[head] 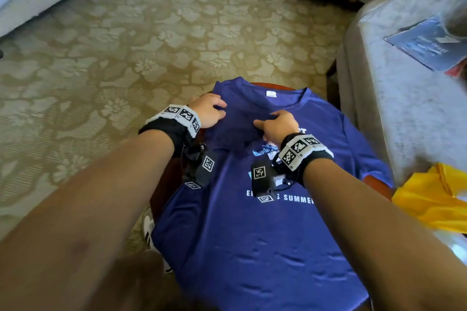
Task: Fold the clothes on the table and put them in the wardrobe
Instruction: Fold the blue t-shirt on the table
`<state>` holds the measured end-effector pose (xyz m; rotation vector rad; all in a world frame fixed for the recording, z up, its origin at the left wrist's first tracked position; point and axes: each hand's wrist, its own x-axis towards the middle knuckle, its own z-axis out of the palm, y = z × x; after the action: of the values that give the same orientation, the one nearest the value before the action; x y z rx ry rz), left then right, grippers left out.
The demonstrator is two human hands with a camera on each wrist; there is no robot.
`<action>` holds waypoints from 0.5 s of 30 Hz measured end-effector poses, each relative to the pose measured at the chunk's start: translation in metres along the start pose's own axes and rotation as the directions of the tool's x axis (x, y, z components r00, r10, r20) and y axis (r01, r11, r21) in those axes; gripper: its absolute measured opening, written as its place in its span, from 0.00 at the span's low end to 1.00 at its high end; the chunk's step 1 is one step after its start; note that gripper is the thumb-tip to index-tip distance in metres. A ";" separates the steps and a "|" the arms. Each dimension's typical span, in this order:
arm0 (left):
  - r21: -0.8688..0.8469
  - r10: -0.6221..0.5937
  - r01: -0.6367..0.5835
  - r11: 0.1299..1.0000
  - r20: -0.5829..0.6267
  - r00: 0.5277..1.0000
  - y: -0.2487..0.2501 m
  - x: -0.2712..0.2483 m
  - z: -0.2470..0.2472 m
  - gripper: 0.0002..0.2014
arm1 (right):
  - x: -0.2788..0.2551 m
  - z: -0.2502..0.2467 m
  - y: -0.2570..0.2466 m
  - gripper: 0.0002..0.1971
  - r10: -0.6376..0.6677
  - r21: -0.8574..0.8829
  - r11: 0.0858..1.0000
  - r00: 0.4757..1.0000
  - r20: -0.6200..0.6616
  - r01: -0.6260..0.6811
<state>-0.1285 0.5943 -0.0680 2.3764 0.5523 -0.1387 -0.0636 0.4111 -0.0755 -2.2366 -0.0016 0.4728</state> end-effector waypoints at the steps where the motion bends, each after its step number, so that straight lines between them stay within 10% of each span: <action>1: 0.097 -0.009 0.009 0.995 -0.004 1.000 -0.001 0.001 0.002 0.20 | 0.001 -0.004 0.005 0.22 0.010 -0.030 0.999 1.000 -0.021 -0.011; 7: 0.387 -0.079 0.052 0.921 0.055 0.995 0.000 -0.006 -0.006 0.31 | 0.000 -0.043 0.022 0.17 0.085 -0.062 0.994 0.986 -0.145 -0.095; 15: 0.161 -0.154 0.166 0.973 -0.088 0.984 0.055 -0.026 0.009 0.23 | -0.006 -0.093 0.063 0.04 0.162 -0.168 0.966 0.968 -0.192 -0.195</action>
<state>-0.1287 0.5420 -0.0354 2.5063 0.7971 -0.1752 -0.0472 0.3001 -0.0652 -2.4687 0.2615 0.3806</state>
